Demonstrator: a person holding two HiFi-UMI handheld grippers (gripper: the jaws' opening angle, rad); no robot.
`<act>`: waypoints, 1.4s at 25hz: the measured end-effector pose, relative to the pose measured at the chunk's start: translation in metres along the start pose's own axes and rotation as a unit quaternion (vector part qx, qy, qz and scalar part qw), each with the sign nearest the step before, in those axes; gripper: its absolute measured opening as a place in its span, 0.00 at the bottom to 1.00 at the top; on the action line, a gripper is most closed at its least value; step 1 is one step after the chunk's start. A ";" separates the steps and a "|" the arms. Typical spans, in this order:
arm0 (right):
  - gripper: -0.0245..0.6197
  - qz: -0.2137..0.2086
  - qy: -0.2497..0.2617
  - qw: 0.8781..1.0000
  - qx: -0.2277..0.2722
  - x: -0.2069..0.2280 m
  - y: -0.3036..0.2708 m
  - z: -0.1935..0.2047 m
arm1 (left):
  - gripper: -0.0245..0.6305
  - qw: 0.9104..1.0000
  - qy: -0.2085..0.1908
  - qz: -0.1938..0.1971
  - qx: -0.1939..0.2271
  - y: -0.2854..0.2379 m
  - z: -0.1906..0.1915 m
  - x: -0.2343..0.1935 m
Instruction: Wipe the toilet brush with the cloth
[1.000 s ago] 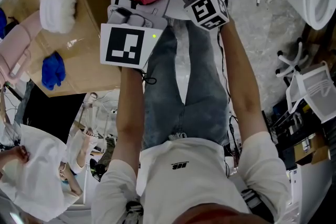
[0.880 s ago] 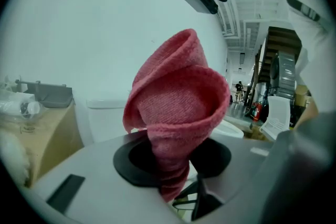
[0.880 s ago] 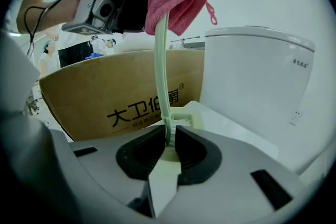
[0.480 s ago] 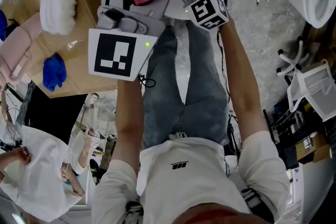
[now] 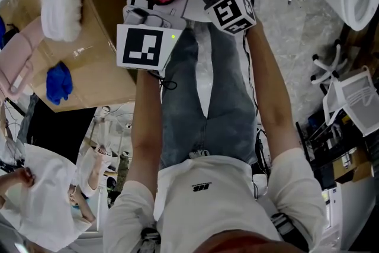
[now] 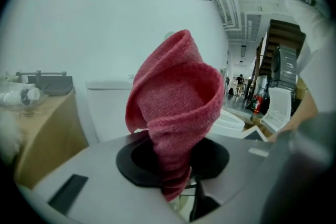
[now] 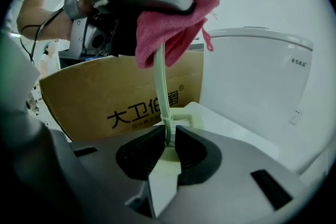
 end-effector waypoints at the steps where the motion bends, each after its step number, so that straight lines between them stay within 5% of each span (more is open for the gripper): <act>1: 0.12 0.000 0.000 1.000 0.001 0.000 0.000 0.000 | 0.22 1.000 0.001 -0.002 -0.004 -0.003 0.007 0.000; 21: 0.12 0.001 0.002 1.000 0.012 -0.001 0.000 0.003 | 0.21 0.997 0.003 -0.018 -0.070 -0.040 0.099 0.004; 35: 0.12 0.005 0.000 1.000 0.006 0.000 0.000 0.002 | 0.21 0.996 -0.003 -0.012 -0.089 -0.038 0.095 0.005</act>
Point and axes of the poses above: the fingertips, and each gripper's own axes: y backward along the fingers, x to its right, z out of its underside, the point moved 8 cm from there along y, backward along the fingers, and after that the axes turned 6 degrees about -z, right-handed, at the moved point
